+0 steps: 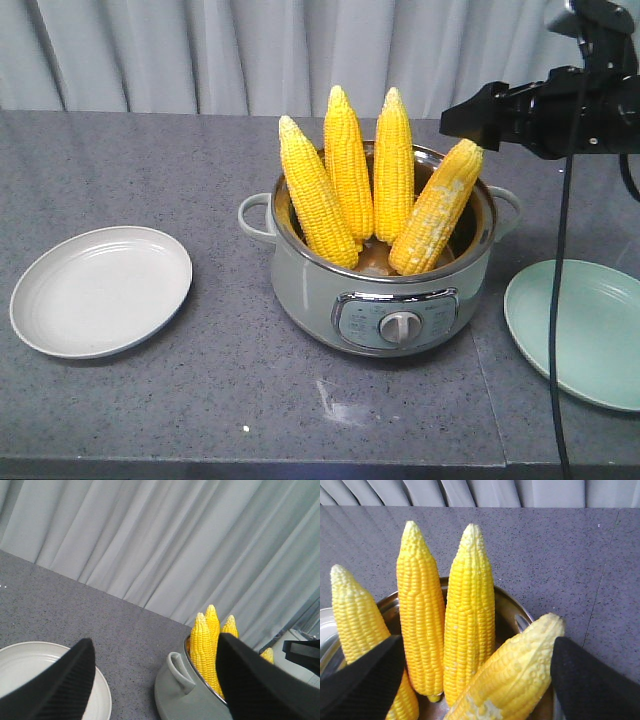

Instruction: Distribute corn equally

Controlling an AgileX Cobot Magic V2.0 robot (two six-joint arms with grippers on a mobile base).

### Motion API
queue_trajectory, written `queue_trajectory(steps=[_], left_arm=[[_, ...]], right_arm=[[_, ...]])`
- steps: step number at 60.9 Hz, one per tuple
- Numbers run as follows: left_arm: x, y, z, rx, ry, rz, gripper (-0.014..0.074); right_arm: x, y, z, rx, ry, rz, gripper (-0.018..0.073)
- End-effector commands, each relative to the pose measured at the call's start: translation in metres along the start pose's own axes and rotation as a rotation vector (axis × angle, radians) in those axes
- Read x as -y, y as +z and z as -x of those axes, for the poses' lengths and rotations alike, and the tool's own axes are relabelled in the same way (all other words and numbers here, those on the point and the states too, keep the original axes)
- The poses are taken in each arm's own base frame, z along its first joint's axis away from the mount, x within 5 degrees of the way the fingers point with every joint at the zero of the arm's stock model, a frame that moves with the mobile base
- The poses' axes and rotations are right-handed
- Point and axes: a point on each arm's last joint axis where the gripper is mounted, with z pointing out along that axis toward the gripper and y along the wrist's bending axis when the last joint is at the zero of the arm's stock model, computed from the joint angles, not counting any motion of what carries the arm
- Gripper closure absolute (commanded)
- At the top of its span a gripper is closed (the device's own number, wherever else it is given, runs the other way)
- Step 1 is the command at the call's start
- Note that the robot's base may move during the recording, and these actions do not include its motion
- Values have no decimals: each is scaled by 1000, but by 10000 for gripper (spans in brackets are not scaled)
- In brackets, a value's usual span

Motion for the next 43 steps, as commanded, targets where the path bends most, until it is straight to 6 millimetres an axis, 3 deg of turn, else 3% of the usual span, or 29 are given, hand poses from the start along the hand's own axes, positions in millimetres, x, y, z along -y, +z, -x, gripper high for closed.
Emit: queue_trajectory(steps=[1, 27, 36, 43], left_arm=[[5, 0, 12, 61, -14, -15, 94], [5, 0, 12, 61, -12, -14, 94], [5, 0, 12, 61, -12, -14, 94], [5, 0, 12, 61, -12, -14, 94]], right_arm=[[-4, -6, 20, 119, -35, -58, -13], [11, 23, 8, 70, -12, -83, -6], [10, 24, 6, 54, -11, -69, 57], [8, 25, 4, 34, -10, -50, 155]])
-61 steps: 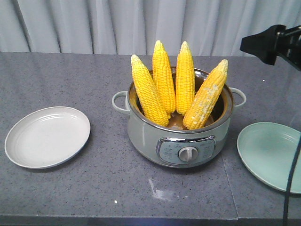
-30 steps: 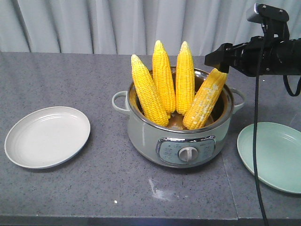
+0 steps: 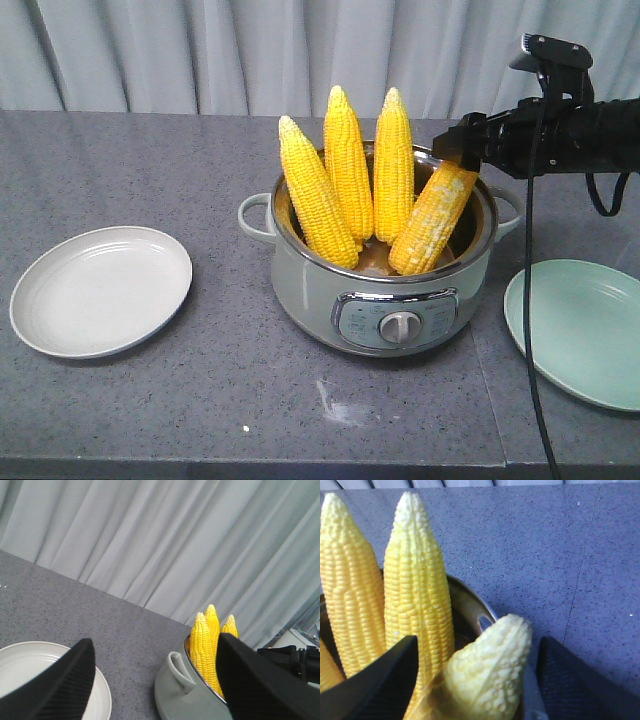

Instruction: Distribute corn equally

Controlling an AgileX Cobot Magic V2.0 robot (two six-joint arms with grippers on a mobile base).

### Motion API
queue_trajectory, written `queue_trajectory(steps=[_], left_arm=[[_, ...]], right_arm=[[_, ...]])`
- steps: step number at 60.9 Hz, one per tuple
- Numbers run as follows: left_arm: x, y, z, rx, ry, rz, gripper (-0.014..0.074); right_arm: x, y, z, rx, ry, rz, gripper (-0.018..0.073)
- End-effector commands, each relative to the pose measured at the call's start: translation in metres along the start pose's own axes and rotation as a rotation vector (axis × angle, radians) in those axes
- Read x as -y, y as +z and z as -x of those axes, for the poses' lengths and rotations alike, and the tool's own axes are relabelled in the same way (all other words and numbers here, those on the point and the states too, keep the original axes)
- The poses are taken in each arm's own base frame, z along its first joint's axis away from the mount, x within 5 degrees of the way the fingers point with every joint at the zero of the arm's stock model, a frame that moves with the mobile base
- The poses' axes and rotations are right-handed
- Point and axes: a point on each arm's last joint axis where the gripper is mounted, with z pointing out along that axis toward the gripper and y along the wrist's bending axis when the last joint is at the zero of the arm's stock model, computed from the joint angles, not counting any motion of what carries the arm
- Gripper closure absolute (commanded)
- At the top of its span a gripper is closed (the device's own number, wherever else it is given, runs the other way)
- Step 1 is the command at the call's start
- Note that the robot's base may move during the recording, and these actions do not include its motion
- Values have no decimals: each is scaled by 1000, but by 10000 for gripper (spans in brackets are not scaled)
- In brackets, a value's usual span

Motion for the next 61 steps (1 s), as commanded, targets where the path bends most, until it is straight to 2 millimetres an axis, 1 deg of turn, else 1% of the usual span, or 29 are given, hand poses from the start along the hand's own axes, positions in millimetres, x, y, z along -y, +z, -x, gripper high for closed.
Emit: queue_trajectory(steps=[1, 15, 21, 23, 28, 34, 39, 46, 49, 54, 61], left_arm=[[5, 0, 12, 62, -12, -14, 94], [5, 0, 13, 71, -12, -12, 94], [5, 0, 13, 69, -15, -13, 94], [5, 0, 13, 68, -15, -14, 94], [5, 0, 13, 68, -16, -14, 94], [8, -1, 15, 74, -11, -21, 94], [10, -1, 20, 80, 14, -25, 94], [16, 6, 28, 53, 67, -30, 94], [18, 12, 34, 36, 88, -34, 94], [24, 26, 45, 11, 116, -53, 94], [29, 56, 58, -62, 144, -96, 94]], right_arm=[[-9, -17, 18, 77, -21, 8, 169], [-10, -18, 18, 71, -43, 16, 459], [-12, -23, 21, 89, -48, 16, 559], [-14, -28, 23, 106, -50, 13, 575], [-20, -44, 34, 159, -72, 8, 568], [-29, -74, 56, 256, -110, 1, 568], [-43, -108, 75, 351, -152, 5, 568], [-65, -156, 92, 483, -212, 4, 568], [-75, -179, 95, 536, -240, 0, 568], [-87, -207, 94, 594, -287, -19, 568], [-105, -248, 85, 643, -365, -43, 568]])
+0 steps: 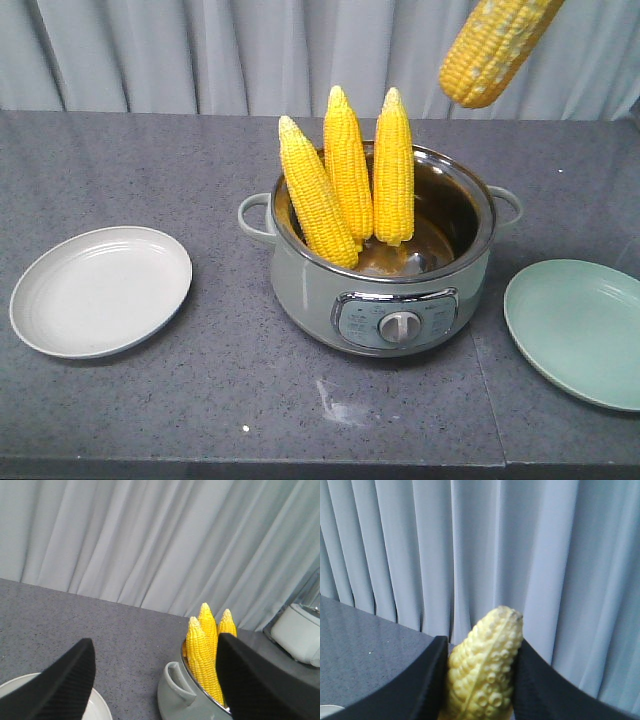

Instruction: Distribute corn equally

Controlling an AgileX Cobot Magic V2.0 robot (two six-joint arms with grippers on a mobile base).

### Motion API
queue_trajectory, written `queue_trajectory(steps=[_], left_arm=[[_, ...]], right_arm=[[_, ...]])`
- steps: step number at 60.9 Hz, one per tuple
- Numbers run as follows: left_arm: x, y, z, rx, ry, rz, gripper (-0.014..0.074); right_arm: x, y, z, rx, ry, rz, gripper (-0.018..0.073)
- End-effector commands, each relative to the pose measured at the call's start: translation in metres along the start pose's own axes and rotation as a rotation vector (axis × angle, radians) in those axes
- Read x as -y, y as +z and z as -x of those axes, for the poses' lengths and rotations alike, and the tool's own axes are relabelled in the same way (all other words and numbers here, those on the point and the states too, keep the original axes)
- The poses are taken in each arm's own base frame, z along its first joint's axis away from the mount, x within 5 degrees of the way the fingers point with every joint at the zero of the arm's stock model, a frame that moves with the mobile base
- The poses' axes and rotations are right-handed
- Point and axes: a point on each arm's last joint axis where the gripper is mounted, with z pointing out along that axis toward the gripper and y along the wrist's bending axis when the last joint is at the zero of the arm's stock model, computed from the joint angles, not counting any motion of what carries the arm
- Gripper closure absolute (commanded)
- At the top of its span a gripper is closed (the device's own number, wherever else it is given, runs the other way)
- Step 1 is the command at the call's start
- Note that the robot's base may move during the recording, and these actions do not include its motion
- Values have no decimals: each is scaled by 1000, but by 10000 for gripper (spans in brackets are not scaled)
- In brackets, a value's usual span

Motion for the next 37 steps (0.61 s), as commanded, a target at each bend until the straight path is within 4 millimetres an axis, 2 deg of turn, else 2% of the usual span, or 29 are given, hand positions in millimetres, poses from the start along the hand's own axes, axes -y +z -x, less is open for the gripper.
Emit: queue_trajectory(steps=[1, 10, 17, 30, 37], left_arm=[[4, 21, 22, 11, -9, -52, 94], [8, 67, 40, -73, 2, -191, 94], [12, 104, 47, -142, -21, -313, 94], [27, 166, 51, -241, -103, -492, 94], [41, 197, 48, -261, -43, -537, 94]], right_arm=[[-13, -39, 30, 118, -64, -37, 568], [-26, -73, 39, 127, -131, -63, 567], [-29, -89, 41, 118, -146, -108, 567], [-24, -93, 33, 22, -148, -175, 566], [-22, -93, 30, -14, -156, -197, 566]])
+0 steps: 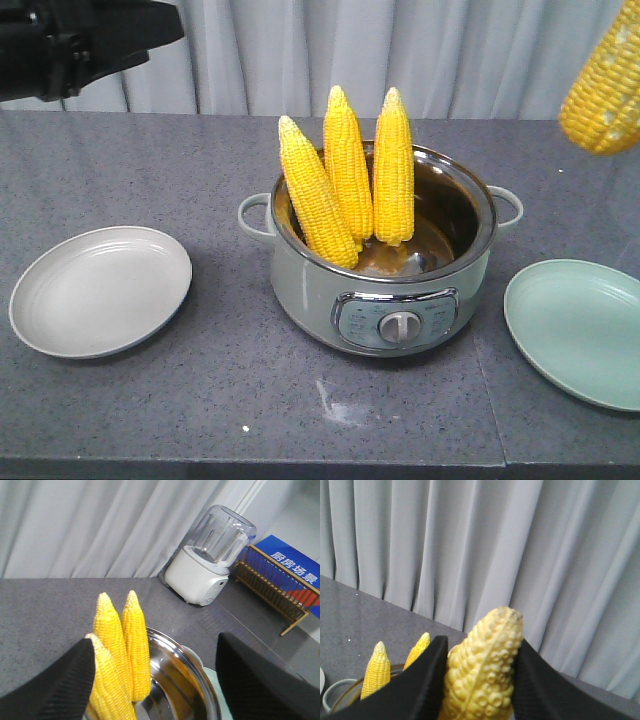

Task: Distribute corn equally
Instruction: 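Reach the left gripper into the pot and grasp a corn cob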

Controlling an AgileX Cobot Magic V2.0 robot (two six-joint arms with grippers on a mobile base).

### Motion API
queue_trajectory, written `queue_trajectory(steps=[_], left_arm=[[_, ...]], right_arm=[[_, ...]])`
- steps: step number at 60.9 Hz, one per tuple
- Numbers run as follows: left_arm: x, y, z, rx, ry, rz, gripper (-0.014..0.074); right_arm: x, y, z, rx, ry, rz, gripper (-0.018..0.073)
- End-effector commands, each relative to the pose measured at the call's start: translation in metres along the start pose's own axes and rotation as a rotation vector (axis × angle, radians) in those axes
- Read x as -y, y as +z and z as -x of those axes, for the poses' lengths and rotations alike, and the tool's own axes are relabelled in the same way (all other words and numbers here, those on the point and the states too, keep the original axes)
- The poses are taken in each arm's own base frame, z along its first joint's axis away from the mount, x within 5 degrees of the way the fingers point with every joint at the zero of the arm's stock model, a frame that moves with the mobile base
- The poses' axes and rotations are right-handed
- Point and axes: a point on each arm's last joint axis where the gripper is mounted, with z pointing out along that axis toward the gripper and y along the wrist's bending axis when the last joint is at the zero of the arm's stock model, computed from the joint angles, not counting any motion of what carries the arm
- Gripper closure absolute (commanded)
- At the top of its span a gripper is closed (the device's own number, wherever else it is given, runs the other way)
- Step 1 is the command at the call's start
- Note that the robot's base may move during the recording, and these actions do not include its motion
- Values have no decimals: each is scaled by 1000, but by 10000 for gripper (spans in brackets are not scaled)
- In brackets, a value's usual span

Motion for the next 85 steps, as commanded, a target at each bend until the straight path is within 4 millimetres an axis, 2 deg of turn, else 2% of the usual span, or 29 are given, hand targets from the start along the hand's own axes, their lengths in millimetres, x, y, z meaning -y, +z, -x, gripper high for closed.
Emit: queue_trajectory(steps=[1, 10, 19, 34, 62, 85], left_arm=[[15, 15, 17, 50, 39, -70, 94], [5, 50, 21, 44, 104, -31, 94], [-11, 85, 12, -9, 167, 31, 94], [-19, 123, -8, -42, 174, 67, 93], [-33, 155, -40, -129, 136, 64, 93], [-34, 158, -48, -174, 126, 30, 96]], right_arm=[[5, -9, 12, 71, -9, -59, 566], [5, -9, 11, 61, -19, -65, 566], [6, -9, 10, 56, -30, -75, 565], [7, -9, 10, 45, -51, -92, 565], [9, -9, 8, 32, -41, -107, 564], [9, -9, 8, 30, -41, -112, 564]])
